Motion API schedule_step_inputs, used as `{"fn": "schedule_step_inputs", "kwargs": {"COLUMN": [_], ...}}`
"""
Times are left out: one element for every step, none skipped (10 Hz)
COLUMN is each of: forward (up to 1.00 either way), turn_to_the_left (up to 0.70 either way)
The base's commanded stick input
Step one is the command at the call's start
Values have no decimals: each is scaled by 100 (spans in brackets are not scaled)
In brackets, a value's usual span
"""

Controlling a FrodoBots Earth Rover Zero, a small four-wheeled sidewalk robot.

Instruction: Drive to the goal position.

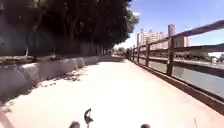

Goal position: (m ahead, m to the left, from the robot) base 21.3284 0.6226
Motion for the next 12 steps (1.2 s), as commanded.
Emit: {"fn": "schedule_step_inputs", "kwargs": {"forward": [85, 85, 85, 85, 85, 85, 85, 85, 85, 85, 85, 85], "turn_to_the_left": [0, 0, 0, 0, 0, 0, 0, 0, 0, -2, -34, -34]}}
